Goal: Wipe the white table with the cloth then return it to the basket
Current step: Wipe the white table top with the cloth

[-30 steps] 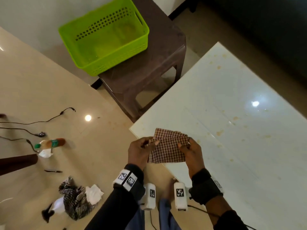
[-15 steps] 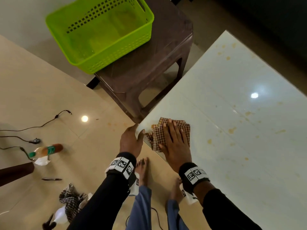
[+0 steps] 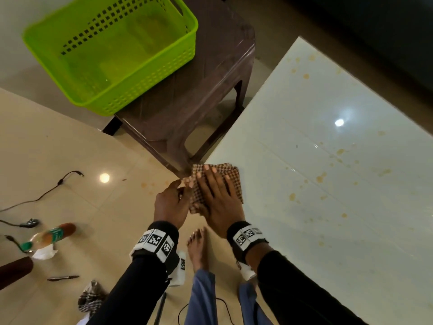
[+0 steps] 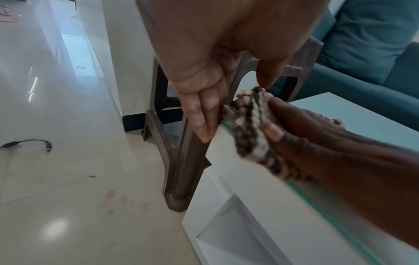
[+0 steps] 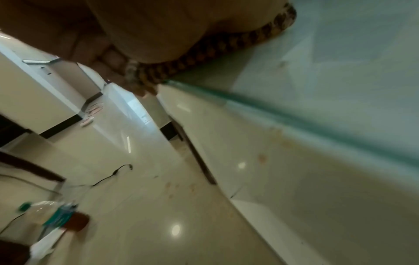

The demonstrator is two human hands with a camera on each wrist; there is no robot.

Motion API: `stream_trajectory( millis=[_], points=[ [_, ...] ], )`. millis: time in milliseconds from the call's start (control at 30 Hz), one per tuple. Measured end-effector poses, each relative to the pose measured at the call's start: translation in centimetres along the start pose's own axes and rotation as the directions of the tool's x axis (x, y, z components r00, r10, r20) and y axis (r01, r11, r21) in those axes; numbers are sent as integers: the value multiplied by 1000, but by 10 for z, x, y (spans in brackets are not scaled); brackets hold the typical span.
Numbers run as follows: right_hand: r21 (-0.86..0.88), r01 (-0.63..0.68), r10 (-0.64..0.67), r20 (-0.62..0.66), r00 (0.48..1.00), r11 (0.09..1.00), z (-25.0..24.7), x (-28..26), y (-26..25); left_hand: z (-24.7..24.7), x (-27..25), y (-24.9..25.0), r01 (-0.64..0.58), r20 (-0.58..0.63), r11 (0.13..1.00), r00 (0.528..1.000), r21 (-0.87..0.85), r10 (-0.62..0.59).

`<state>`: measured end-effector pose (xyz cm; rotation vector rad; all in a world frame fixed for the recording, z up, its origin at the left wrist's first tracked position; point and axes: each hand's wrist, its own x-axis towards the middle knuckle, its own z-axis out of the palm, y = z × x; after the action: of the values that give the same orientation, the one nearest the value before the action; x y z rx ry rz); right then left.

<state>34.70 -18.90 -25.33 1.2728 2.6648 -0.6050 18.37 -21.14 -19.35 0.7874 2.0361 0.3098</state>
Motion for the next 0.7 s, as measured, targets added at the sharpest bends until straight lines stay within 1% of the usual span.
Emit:
stream_trajectory(
  millis=[33,67,100,133,167,200,233,267,300,333,367,433,467,500,567,600,633,667,700],
  points=[
    [-6,-48,48,-22,999,999,-5,6,11,-2,0,1,2,5,1000,1000,-7,-2],
    [-6,-145,145,-44,988,989,-10,12,21,-3,1,0,-10,1,1000,1000,7,10],
    [17,-284,284,-72,956,959,-15,18,27,-3,2,-2,-33,-8,999,999,34,34],
    [60,-408,412,-85,907,911,-19,22,27,-2,4,-4,-50,-21,997,998,59,51],
    [82,-470,476,-87,875,879,-21,25,22,-2,5,-6,-57,-37,996,998,72,60],
    [71,-454,459,-75,885,888,-21,24,15,-3,6,-6,-57,-45,996,997,76,61],
    [36,-379,380,-46,924,925,-18,19,6,-3,5,-5,-56,-50,995,997,85,61],
    [-12,-275,275,-16,961,961,-13,13,0,-3,6,-5,-67,-46,992,996,103,72],
    [-58,-172,172,3,985,983,-9,7,-3,-2,7,-6,-84,-31,988,996,132,89],
    [-103,-98,99,6,995,990,-10,3,-1,-1,8,-8,-97,-10,981,995,166,100],
    [-151,-51,51,-2,999,987,-15,6,7,0,10,-9,-103,-7,976,994,190,106],
    [-226,3,-16,-55,998,974,-28,21,29,0,13,-11,-85,-23,979,996,185,90],
    [-217,-8,-13,-99,995,976,-36,31,41,1,15,-14,-75,-29,983,996,167,81],
    [-150,-67,47,-138,989,986,-44,42,54,1,17,-15,-71,-30,987,997,143,76],
    [-9,-234,230,-148,962,972,-54,60,74,1,20,-17,-65,-39,993,997,95,69],
    [12,-291,290,-143,946,957,-54,62,75,1,21,-19,-59,-40,996,997,73,63],
    [0,-314,311,-136,941,949,-50,62,72,1,21,-19,-53,-39,997,998,49,55],
    [-38,-288,282,-114,953,957,-43,57,63,1,22,-20,-42,-36,999,998,21,43],
    [-76,-207,202,-76,977,975,-37,48,51,0,24,-20,-22,-28,1000,999,-15,21]
  ],
)
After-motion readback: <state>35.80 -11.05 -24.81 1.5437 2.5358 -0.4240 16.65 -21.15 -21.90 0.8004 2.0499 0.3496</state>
